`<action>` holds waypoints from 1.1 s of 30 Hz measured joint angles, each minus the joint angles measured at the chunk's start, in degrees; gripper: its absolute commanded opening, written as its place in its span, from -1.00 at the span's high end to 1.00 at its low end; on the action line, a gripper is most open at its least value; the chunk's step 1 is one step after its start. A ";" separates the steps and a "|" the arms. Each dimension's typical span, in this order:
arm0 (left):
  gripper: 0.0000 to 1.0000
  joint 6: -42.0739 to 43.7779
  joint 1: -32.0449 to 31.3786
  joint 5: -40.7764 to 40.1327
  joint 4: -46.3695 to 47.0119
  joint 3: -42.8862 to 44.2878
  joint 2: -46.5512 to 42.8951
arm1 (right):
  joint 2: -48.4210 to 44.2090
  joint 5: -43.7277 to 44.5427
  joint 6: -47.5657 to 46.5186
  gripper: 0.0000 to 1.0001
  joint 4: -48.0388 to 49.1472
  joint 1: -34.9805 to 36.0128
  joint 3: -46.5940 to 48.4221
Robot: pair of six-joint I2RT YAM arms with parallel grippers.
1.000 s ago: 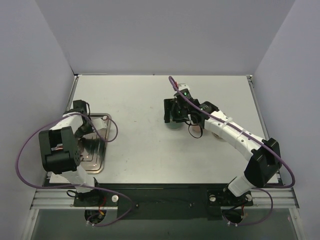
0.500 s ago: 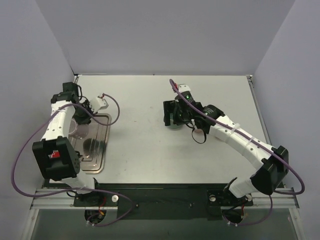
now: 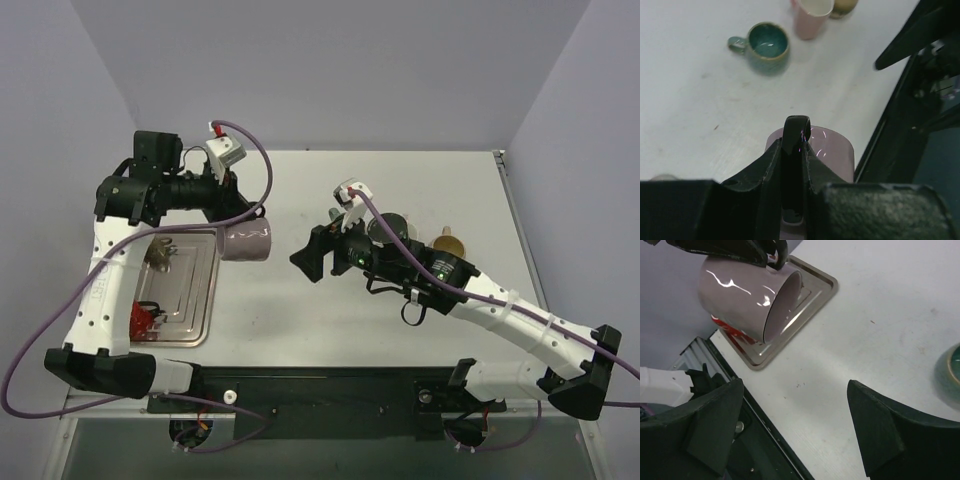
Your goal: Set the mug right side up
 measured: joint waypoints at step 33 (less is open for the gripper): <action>-0.80 -0.66 -9.03 -30.71 5.44 -12.15 -9.53 | 19.12 6.12 6.73 1.00 -16.37 -2.69 2.36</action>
